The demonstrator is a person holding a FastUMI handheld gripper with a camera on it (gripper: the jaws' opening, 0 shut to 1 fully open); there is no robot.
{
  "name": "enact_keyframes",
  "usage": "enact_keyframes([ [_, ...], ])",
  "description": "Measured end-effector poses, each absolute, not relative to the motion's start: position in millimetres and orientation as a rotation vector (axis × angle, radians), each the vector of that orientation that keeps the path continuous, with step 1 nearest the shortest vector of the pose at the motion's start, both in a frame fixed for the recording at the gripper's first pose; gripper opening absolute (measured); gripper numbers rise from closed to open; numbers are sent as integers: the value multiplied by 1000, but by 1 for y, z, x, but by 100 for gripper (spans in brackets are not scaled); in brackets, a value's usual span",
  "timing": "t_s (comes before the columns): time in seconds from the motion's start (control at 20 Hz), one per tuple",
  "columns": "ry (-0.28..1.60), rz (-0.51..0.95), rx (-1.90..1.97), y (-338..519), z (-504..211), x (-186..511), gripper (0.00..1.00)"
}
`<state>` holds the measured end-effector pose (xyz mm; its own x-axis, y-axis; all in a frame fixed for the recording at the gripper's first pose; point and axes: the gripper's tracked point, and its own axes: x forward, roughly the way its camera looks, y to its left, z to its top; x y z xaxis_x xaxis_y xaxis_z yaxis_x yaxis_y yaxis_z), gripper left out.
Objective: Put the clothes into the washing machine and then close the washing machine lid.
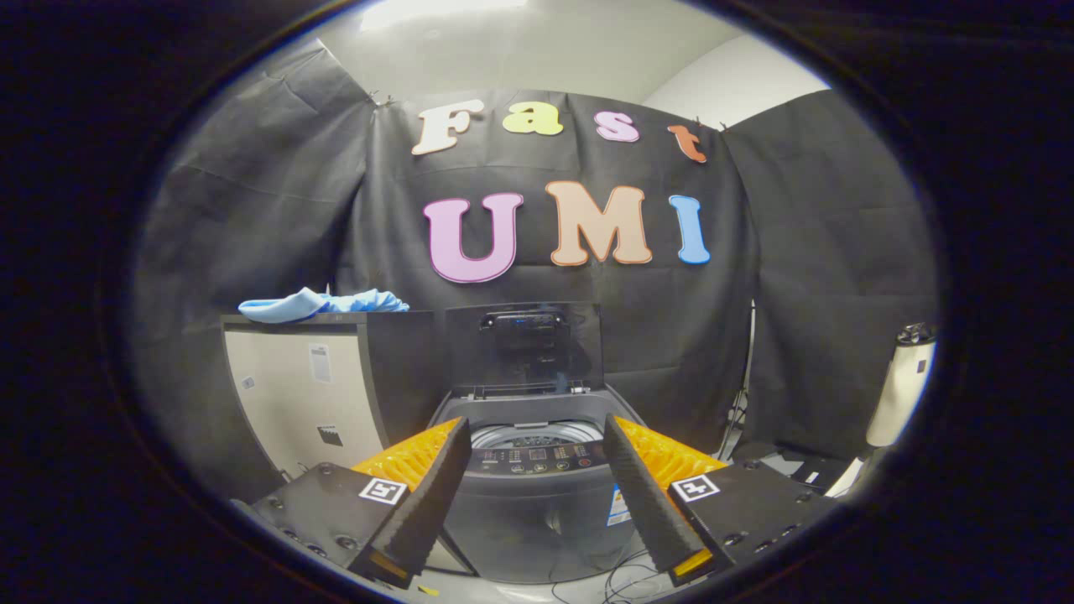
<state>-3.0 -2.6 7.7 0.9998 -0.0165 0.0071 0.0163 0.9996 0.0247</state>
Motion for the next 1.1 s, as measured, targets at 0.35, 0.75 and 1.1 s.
enact_keyframes([
  [0.35, 29, -56, 25, 4, 16, 2, 99],
  [0.75, 63, -93, 92, 53, 75, 44, 97],
  [1.1, 127, 10, 252, 159, 138, 107, 97],
])
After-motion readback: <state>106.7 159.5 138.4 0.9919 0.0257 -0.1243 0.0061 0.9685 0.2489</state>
